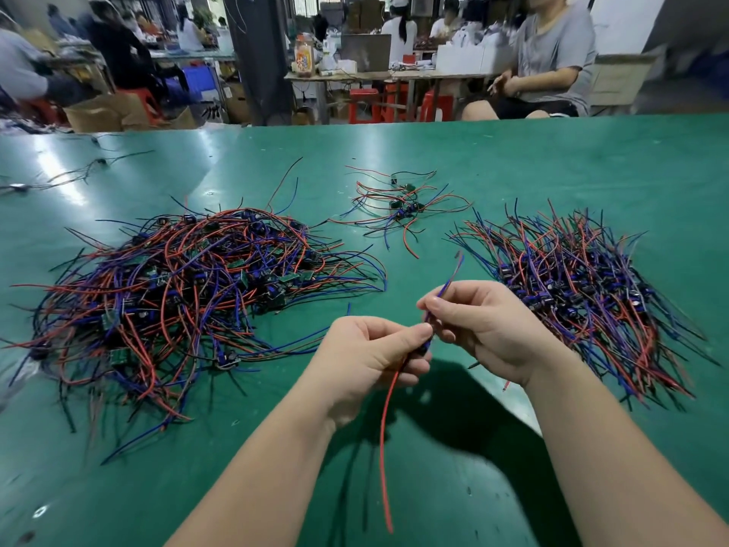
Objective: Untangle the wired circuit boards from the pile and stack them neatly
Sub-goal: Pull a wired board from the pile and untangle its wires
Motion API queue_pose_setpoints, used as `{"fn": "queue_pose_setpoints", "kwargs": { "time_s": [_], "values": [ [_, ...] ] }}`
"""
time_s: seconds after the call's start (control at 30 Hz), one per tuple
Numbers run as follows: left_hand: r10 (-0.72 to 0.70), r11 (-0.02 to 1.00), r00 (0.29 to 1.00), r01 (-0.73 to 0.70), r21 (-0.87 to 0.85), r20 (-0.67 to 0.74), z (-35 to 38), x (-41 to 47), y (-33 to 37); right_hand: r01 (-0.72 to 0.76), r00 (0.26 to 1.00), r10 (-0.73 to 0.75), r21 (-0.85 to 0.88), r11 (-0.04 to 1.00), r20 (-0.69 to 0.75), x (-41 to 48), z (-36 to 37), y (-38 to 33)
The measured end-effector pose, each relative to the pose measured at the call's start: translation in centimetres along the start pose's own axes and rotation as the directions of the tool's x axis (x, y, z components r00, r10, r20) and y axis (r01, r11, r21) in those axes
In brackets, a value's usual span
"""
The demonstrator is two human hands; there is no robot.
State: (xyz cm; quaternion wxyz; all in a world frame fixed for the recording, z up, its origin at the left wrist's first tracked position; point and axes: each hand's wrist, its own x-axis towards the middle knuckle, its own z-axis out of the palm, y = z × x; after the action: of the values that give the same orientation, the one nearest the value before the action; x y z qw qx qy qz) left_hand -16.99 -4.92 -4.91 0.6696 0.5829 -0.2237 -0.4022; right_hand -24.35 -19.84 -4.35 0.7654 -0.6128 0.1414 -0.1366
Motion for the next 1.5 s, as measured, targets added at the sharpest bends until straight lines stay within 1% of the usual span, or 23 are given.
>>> {"fn": "queue_pose_setpoints", "kwargs": {
  "time_s": [0.13, 0.3, 0.5, 0.6, 0.77, 0.83, 0.9, 0.97, 1.0, 1.03, 1.07, 1.1, 1.13, 1.17, 1.2, 1.23, 1.27, 1.3, 1.33, 1.37, 1.43, 1.47, 1.5],
  "values": [
    [-0.067, 0.993, 0.996, 0.061, 0.102, 0.051, 0.1, 0.0, -0.3, 0.023, 0.971, -0.016, 0.026, 0.999, -0.240, 0.5, -1.0, -0.4],
    [-0.121, 0.983, 0.985, 0.102, 0.156, 0.120, 0.6, -0.3, -0.6, 0.061, 0.875, 0.035, 0.183, 0.981, -0.483, 0.7, -3.1, -1.0],
    [-0.143, 0.976, 0.981, 0.118, 0.184, 0.130, 0.5, -0.4, -0.3, 0.098, 0.831, 0.082, 0.291, 0.952, -0.549, 1.0, -3.3, -0.4],
    [-0.145, 0.975, 0.980, 0.118, 0.191, 0.134, 0.2, -0.5, -0.2, 0.112, 0.824, 0.066, 0.276, 0.955, -0.563, 1.0, -3.2, -0.4],
    [-0.173, 0.966, 0.969, 0.131, 0.224, 0.178, -0.2, -0.5, -0.1, 0.142, 0.783, -0.020, 0.148, 0.979, -0.622, 1.4, -3.1, 0.1],
    [-0.176, 0.964, 0.969, 0.134, 0.228, 0.175, -0.3, -0.5, -0.1, 0.146, 0.774, -0.011, 0.162, 0.976, -0.633, 1.6, -3.3, 0.2],
    [-0.178, 0.963, 0.970, 0.136, 0.234, 0.166, -0.4, -0.4, -0.1, 0.149, 0.756, 0.029, 0.215, 0.965, -0.654, 1.7, -3.7, 0.4],
    [-0.157, 0.964, 0.981, 0.127, 0.233, 0.116, -0.3, -0.3, -0.1, 0.173, 0.742, 0.052, 0.265, 0.949, -0.669, 1.8, -4.2, 0.3],
    [-0.127, 0.971, 0.990, 0.111, 0.211, 0.066, -0.3, -0.1, -0.1, 0.183, 0.738, 0.037, 0.253, 0.950, -0.674, 1.7, -4.3, 0.3],
    [-0.087, 0.982, 0.996, 0.086, 0.167, -0.005, -0.2, 0.1, -0.2, 0.174, 0.727, 0.004, 0.189, 0.966, -0.687, 1.6, -4.4, 0.2],
    [-0.043, 0.993, 0.995, 0.052, 0.106, -0.090, -0.2, 0.4, -0.2, 0.146, 0.707, -0.047, 0.080, 0.986, -0.706, 1.6, -4.2, 0.2],
    [-0.003, 0.999, 0.984, 0.011, 0.042, -0.179, -0.2, 0.7, -0.1, 0.115, 0.700, -0.112, -0.043, 0.992, -0.705, 1.5, -3.9, 0.2],
    [0.030, 0.999, 0.966, -0.034, -0.012, -0.259, -0.4, 0.9, -0.1, 0.109, 0.729, -0.177, -0.143, 0.984, -0.661, 1.3, -3.1, 0.3],
    [0.054, 0.996, 0.947, -0.074, -0.053, -0.318, -0.5, 1.1, 0.0, 0.133, 0.798, -0.219, -0.190, 0.973, -0.561, 1.1, -2.0, 0.5],
    [0.069, 0.991, 0.932, -0.105, -0.083, -0.356, -0.6, 1.2, -0.1, 0.159, 0.877, -0.233, -0.202, 0.966, -0.420, 0.9, -0.7, 0.7],
    [0.077, 0.987, 0.924, -0.125, -0.103, -0.375, -0.6, 1.3, -0.2, 0.176, 0.933, -0.233, -0.218, 0.960, -0.274, 0.7, 0.7, 1.1],
    [0.083, 0.985, 0.923, -0.134, -0.112, -0.375, -0.7, 1.3, -0.3, 0.190, 0.959, -0.236, -0.261, 0.946, -0.159, 0.4, 2.0, 1.4],
    [0.089, 0.985, 0.928, -0.137, -0.109, -0.361, -0.7, 1.3, -0.4, 0.204, 0.964, -0.246, -0.323, 0.924, -0.096, 0.2, 3.0, 1.6],
    [0.099, 0.986, 0.937, -0.138, -0.094, -0.335, -0.7, 1.2, -0.4, 0.219, 0.960, -0.267, -0.370, 0.903, -0.082, 0.0, 3.7, 1.7],
    [0.110, 0.988, 0.948, -0.137, -0.072, -0.298, -0.6, 1.1, -0.4, 0.227, 0.952, -0.289, -0.392, 0.891, -0.106, 0.0, 4.0, 1.6],
    [0.127, 0.990, 0.970, -0.135, -0.025, -0.207, -0.6, 1.0, -0.3, 0.225, 0.931, -0.316, -0.395, 0.891, -0.183, -0.1, 3.5, 0.4],
    [0.133, 0.991, 0.974, -0.135, -0.002, -0.183, -0.6, 1.0, -0.2, 0.216, 0.920, -0.325, -0.410, 0.886, -0.218, -0.2, 2.7, -0.4],
    [0.143, 0.990, 0.971, -0.139, 0.036, -0.190, -0.8, 1.0, -0.2, 0.202, 0.905, -0.340, -0.446, 0.872, -0.257, -0.3, 1.6, -1.4]
  ]
}}
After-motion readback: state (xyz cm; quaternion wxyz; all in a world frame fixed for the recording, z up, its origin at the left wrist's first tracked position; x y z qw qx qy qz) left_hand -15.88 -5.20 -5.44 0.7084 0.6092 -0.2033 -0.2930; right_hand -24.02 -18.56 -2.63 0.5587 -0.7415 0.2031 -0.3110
